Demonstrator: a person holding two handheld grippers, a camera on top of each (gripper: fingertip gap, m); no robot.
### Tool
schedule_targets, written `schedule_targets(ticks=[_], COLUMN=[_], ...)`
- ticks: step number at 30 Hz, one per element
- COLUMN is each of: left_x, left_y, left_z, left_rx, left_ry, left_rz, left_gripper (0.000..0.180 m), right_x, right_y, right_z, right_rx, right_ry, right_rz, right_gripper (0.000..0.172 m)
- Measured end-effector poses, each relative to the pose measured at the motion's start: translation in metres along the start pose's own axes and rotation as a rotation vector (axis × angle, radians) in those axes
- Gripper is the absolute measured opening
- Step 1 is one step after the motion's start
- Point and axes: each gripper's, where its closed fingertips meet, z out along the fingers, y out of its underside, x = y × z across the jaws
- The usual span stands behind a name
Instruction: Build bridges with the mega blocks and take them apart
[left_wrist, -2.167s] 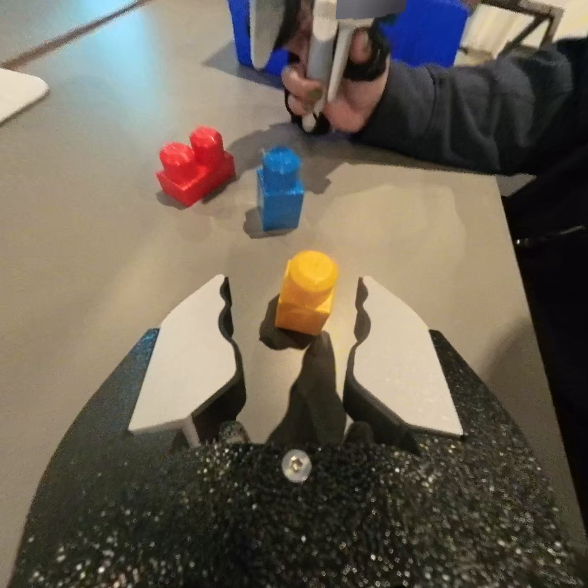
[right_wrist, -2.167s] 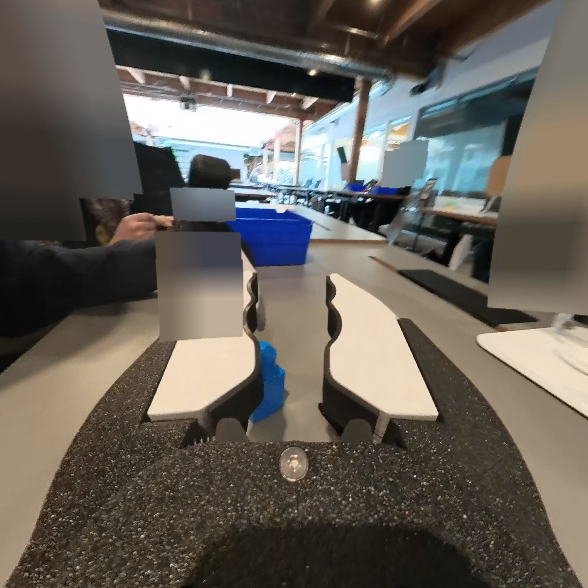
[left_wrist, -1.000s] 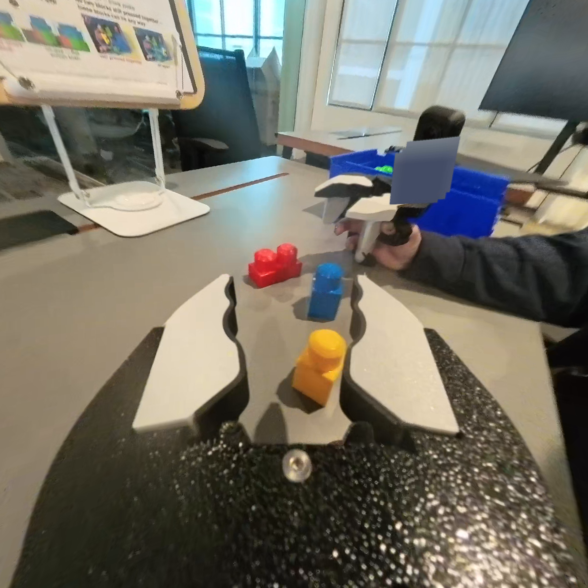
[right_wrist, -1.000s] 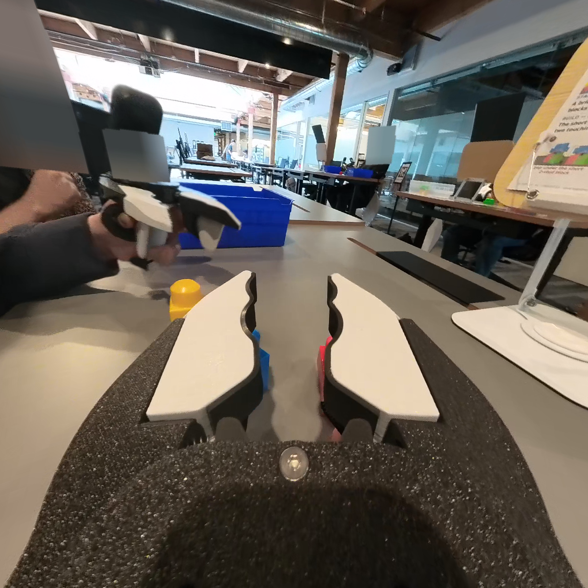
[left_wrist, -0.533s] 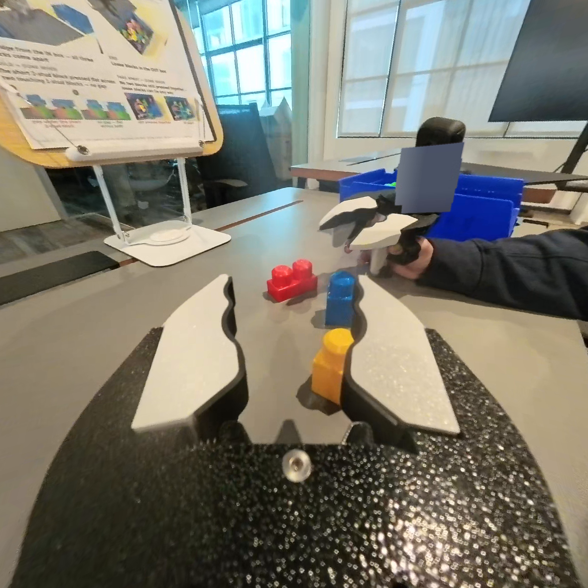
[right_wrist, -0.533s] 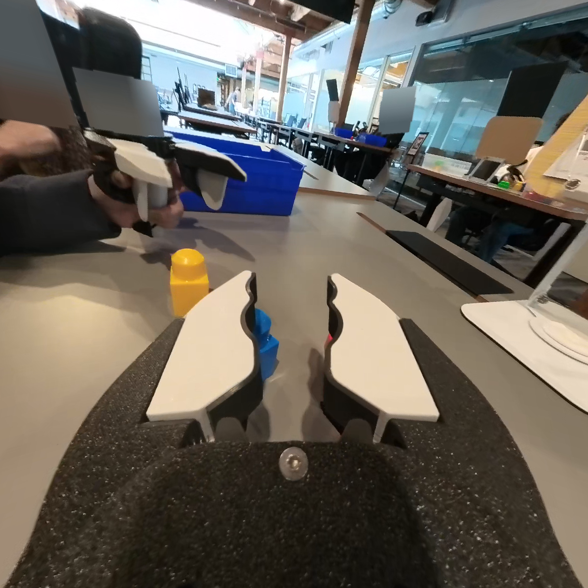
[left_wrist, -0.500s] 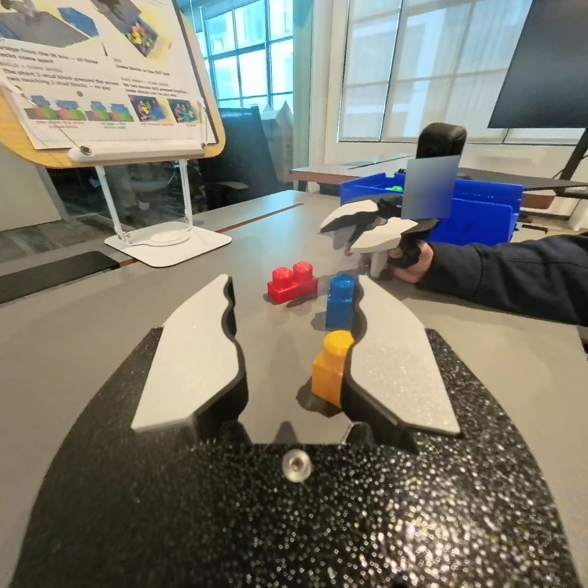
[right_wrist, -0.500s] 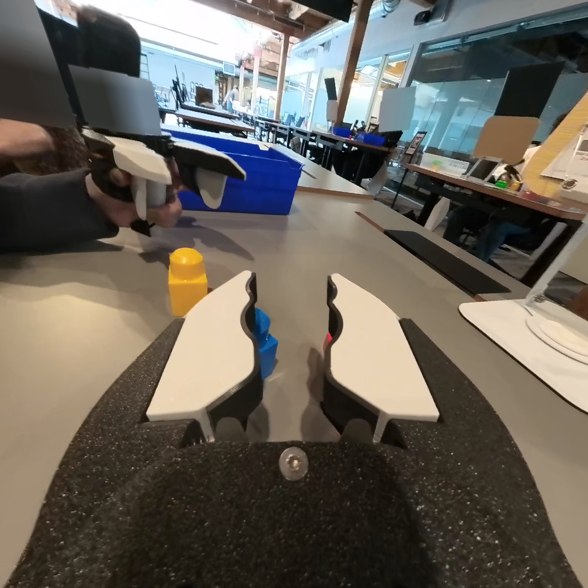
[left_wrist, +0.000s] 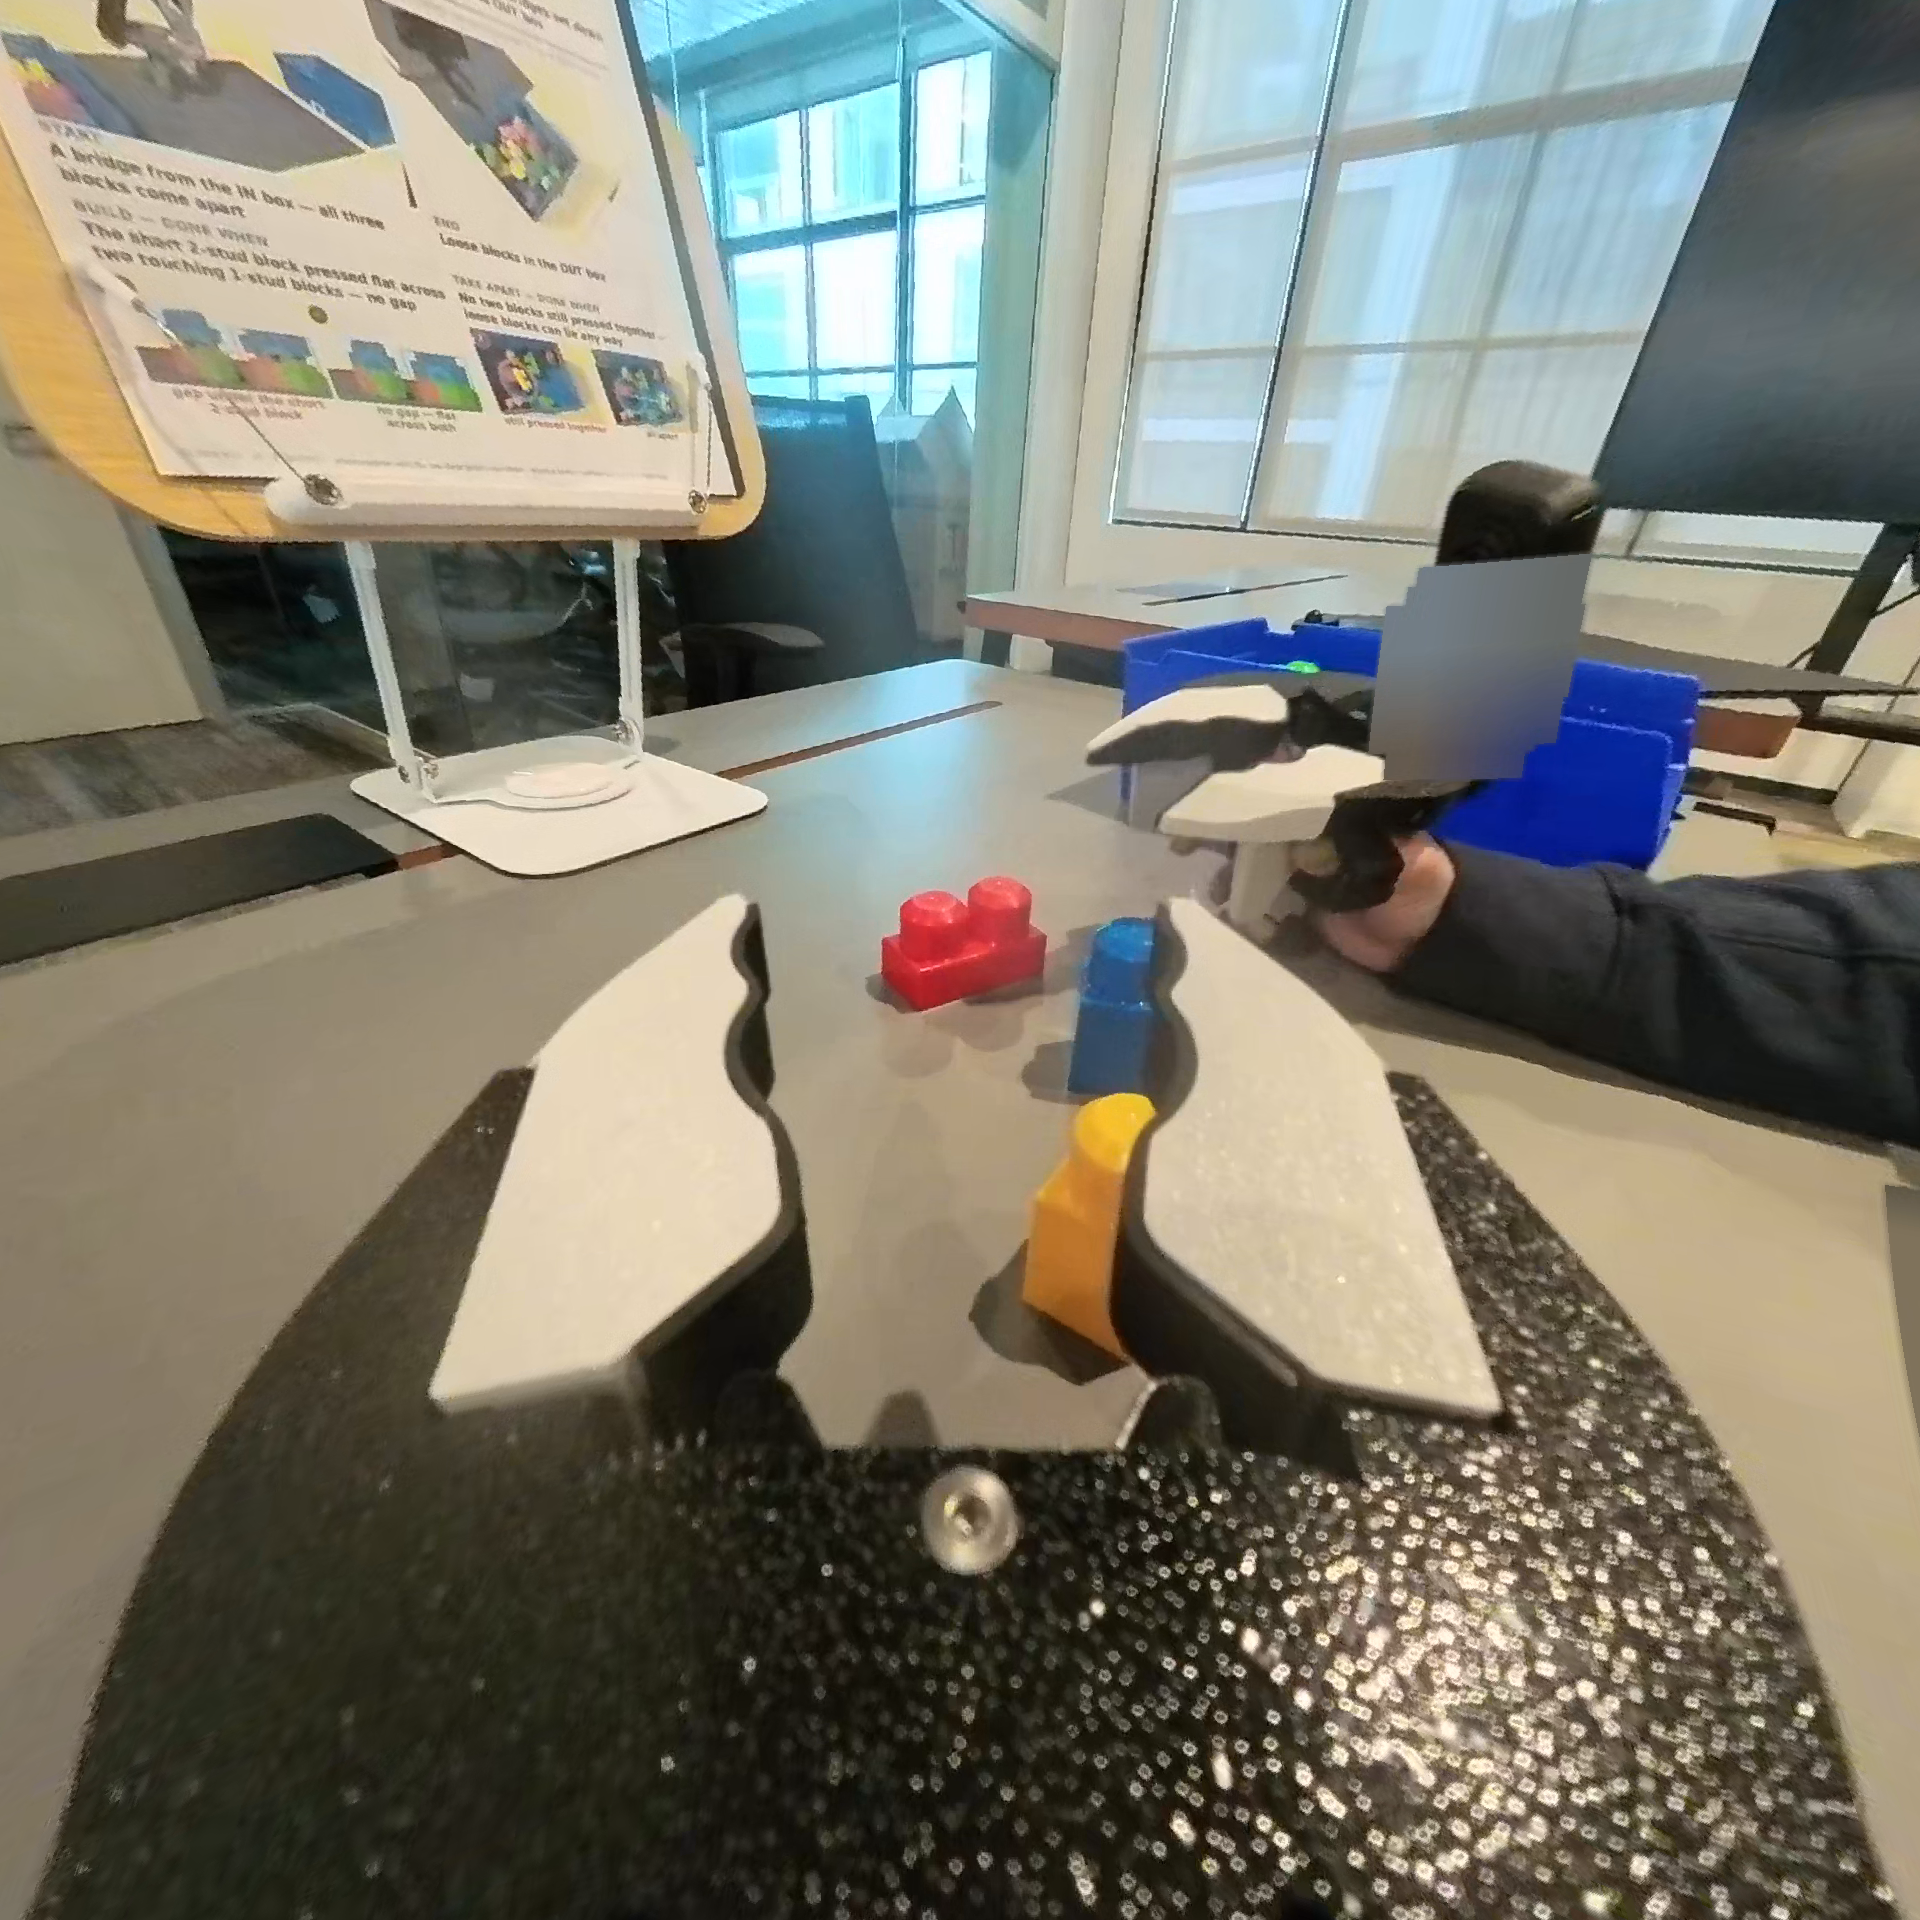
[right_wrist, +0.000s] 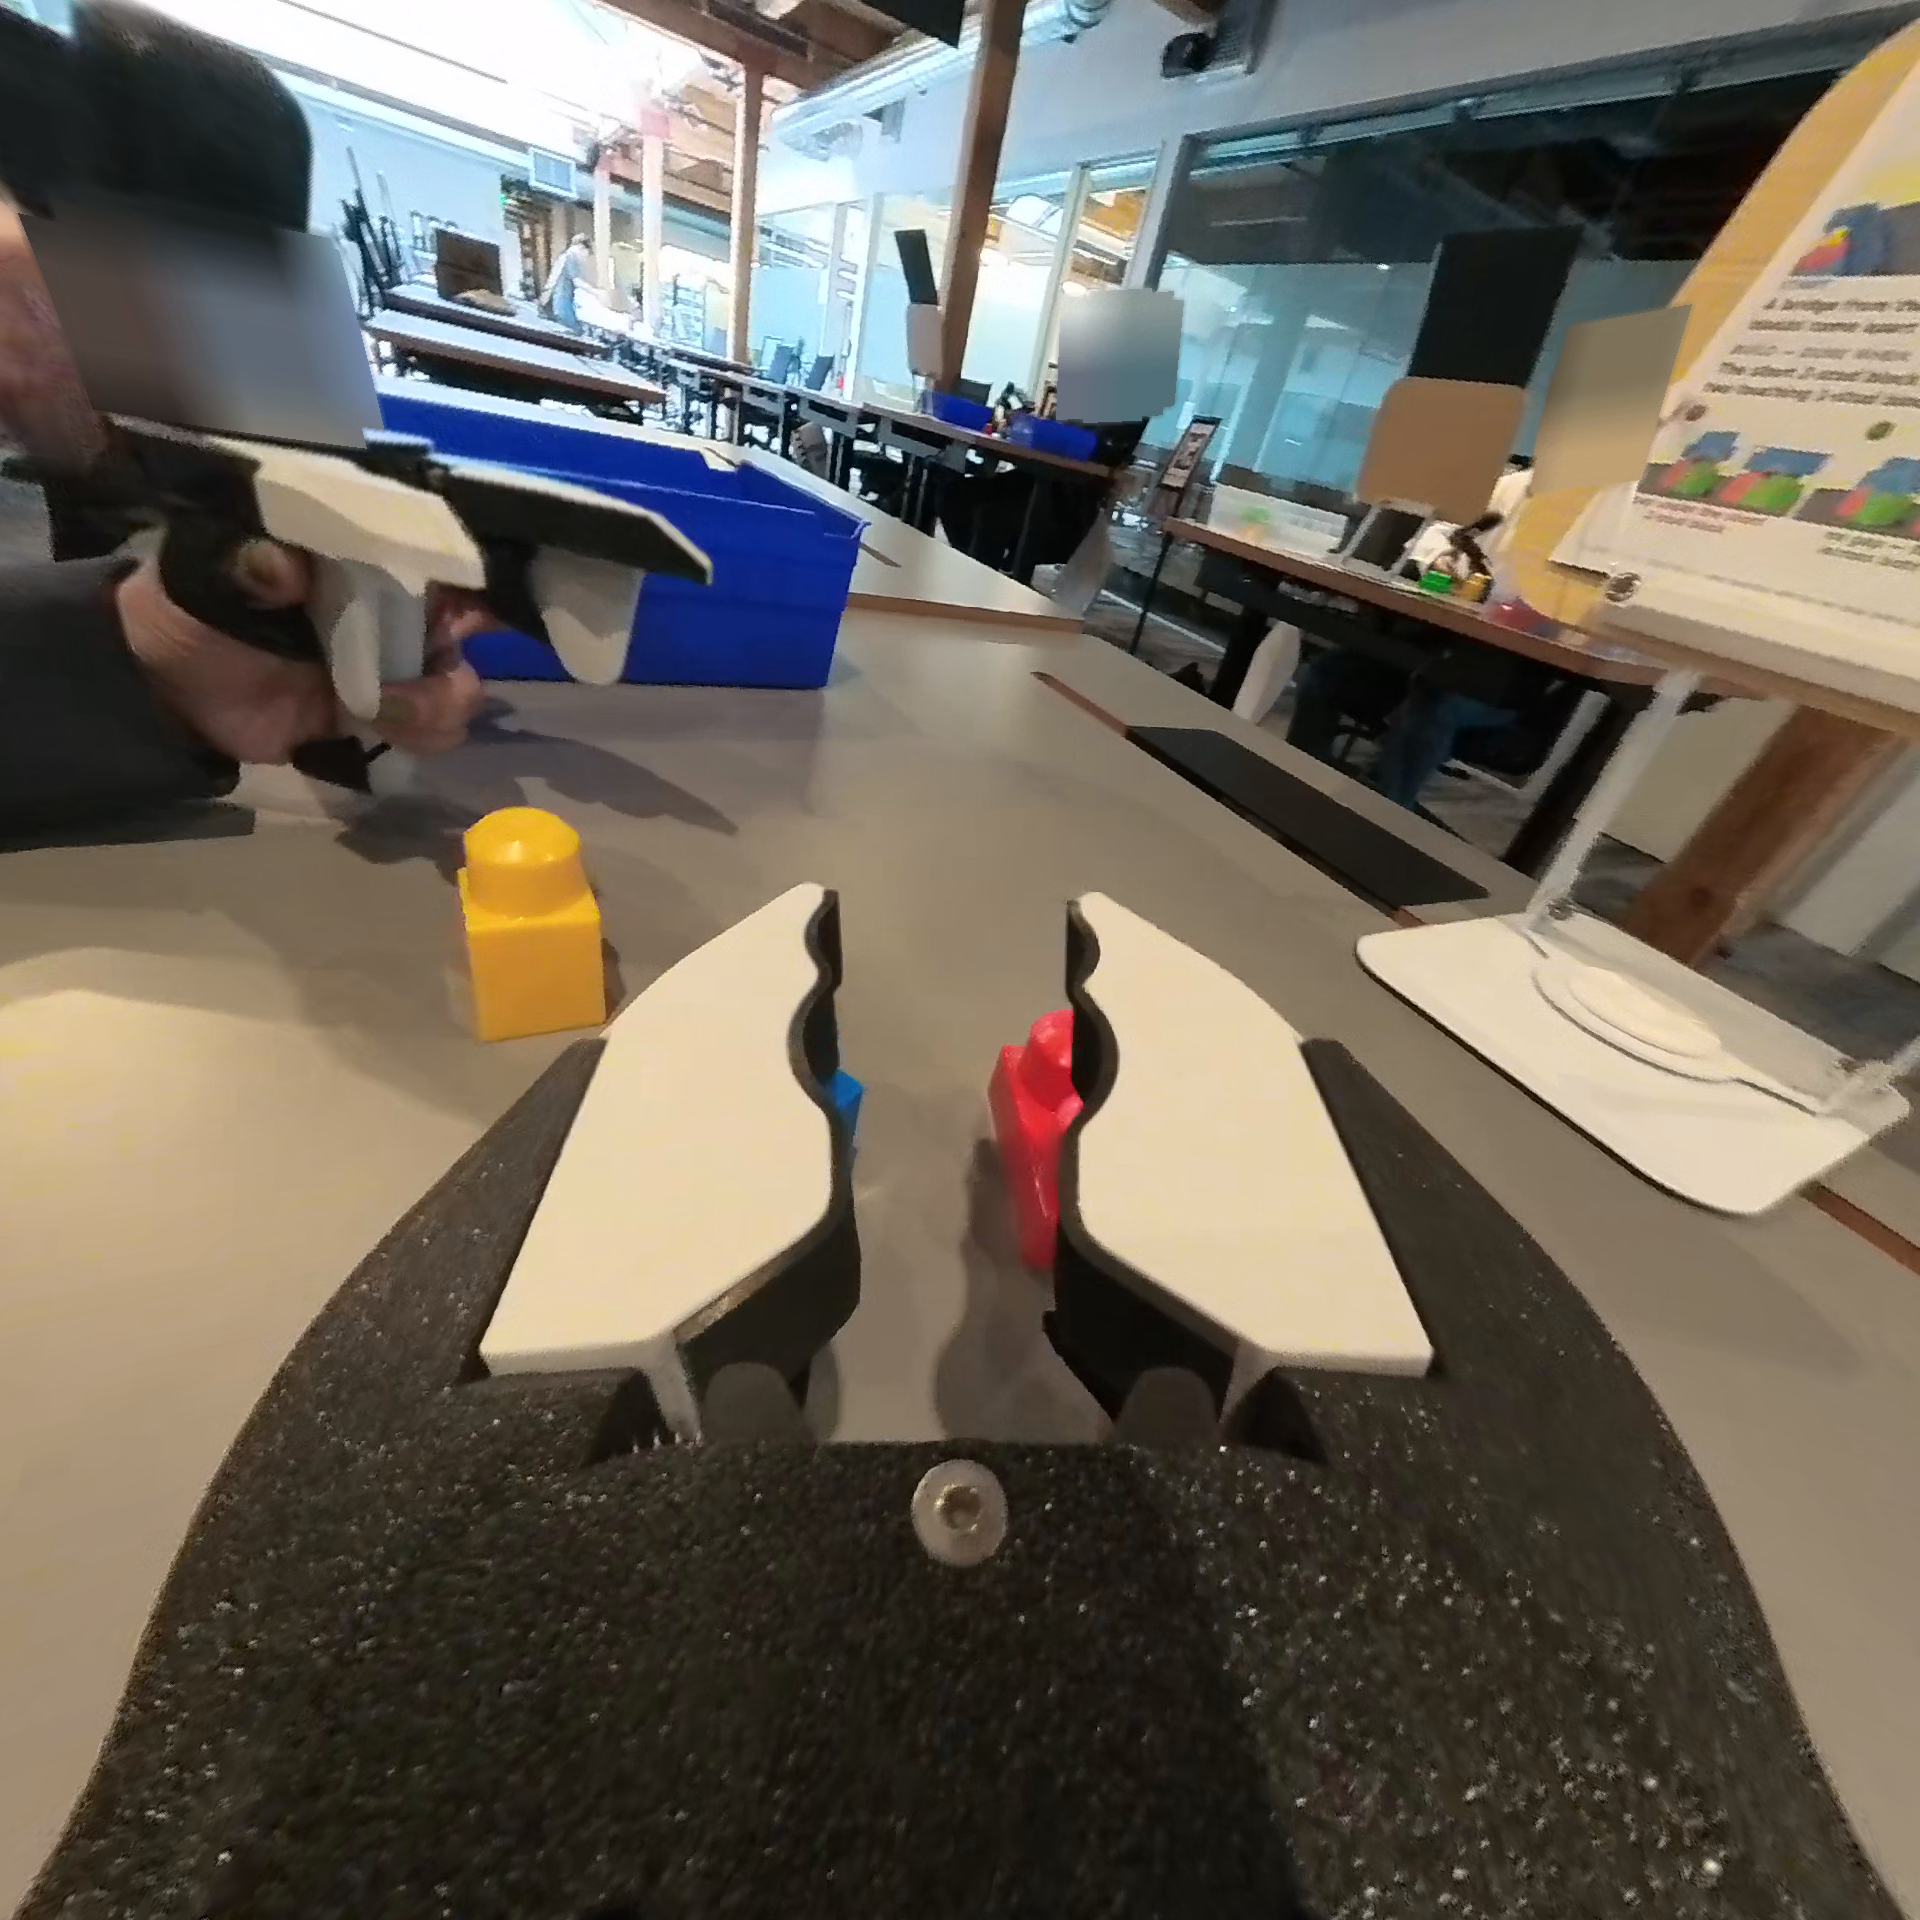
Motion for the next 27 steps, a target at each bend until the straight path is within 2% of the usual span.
schedule_targets(ticks=[5,12,15,21,27], left_x=[0.007,0.016,0.009,-0.018,-0.043], left_y=[0.006,0.012,0.013,0.010,0.013], left_z=[0.004,0.009,0.009,0.003,-0.006], left_rx=[-0.034,-0.087,-0.101,-0.103,-0.112], left_ry=[0.023,0.027,-0.046,-0.231,-0.383], left_rz=[0.035,0.113,0.158,0.170,0.153], left_gripper=[0.070,0.070,0.070,0.069,0.067], right_x=[0.006,0.002,0.005,0.027,0.031], right_y=[-0.002,0.006,0.008,0.017,0.013], right_z=[-0.010,-0.004,0.000,-0.001,-0.007], right_rx=[0.014,-0.046,-0.069,-0.121,-0.088], right_ry=[0.062,0.045,0.067,0.217,0.258], right_rz=[0.024,0.001,0.014,0.087,0.052], right_gripper=[0.041,0.041,0.042,0.042,0.038])
